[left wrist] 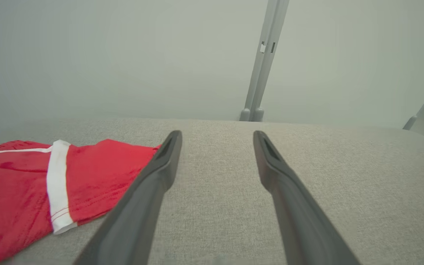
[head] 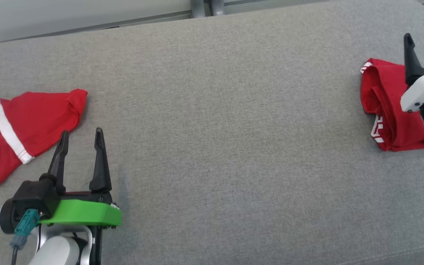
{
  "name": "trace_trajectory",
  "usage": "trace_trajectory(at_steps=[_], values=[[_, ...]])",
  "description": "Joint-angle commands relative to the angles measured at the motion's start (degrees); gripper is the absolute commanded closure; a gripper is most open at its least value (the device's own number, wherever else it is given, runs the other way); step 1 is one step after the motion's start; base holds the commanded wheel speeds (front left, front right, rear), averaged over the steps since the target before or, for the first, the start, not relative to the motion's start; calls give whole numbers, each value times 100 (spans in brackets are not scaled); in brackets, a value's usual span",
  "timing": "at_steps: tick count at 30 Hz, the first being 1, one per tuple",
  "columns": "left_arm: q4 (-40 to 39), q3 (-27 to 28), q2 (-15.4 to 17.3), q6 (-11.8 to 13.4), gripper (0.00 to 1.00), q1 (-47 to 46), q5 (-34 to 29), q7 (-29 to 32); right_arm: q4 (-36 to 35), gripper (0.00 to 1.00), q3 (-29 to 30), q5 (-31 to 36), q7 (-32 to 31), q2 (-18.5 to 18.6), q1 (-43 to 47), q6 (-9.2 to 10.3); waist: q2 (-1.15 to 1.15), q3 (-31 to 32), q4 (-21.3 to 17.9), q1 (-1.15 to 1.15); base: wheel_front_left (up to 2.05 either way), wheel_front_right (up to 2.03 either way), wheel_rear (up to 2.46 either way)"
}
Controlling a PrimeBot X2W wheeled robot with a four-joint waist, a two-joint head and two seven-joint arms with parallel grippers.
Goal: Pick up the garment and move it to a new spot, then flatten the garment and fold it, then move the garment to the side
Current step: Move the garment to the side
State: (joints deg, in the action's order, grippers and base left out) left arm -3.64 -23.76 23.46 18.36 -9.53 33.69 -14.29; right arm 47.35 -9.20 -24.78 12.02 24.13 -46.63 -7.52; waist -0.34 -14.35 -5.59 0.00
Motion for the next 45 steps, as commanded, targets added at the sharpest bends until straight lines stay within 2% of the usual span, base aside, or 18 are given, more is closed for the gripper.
trace_trajectory(at_steps=[1, 2, 9, 15, 18, 25, 32, 38, 45], values=[[71, 86, -28, -20, 0, 119, 44, -50, -248, 0, -27, -80, 39, 26, 237, 6, 34, 148, 149, 0, 0, 0, 0], [71, 86, -28, -20, 0, 119, 44, -50, -248, 0, -27, -80, 39, 26, 237, 6, 34, 148, 149, 0, 0, 0, 0], [301, 472, -173, -84, 0, 518, -49, -95, -1555, 0, 236, -61, 65, -207, 1245, 6, 34, 462, 446, 0, 0, 0, 0], [303, 836, -398, -241, 0, 883, -257, -94, -2882, 0, 717, 325, -204, -740, 2251, 6, 34, 653, 653, 0, 0, 0, 0], [338, 987, -542, -372, 0, 1019, -375, -92, -3514, 0, 894, 596, -388, -1120, 2743, 5, 34, 718, 718, 0, 0, 0, 0], [468, 1191, -878, -655, 0, 1162, -648, -92, -4535, 0, 1034, 1185, -702, -1776, 3598, 5, 34, 842, 811, 0, 0, 0, 0], [584, 1238, -1136, -901, 0, 1235, -891, -92, -4947, 0, 882, 1425, -875, -2061, 4138, 5, 34, 951, 869, 0, 0, 0, 0], [715, 1295, -1302, -1067, 0, 1247, -1072, -92, -4802, 0, 810, 1482, -756, -2113, 4413, 5, 34, 1029, 914, 0, 0, 0, 0], [807, 1372, -1408, -1208, 0, 1247, -1218, -92, -4598, 0, 675, 1245, -616, -2118, 4535, 5, 34, 1102, 910, 0, 0, 0, 0]])
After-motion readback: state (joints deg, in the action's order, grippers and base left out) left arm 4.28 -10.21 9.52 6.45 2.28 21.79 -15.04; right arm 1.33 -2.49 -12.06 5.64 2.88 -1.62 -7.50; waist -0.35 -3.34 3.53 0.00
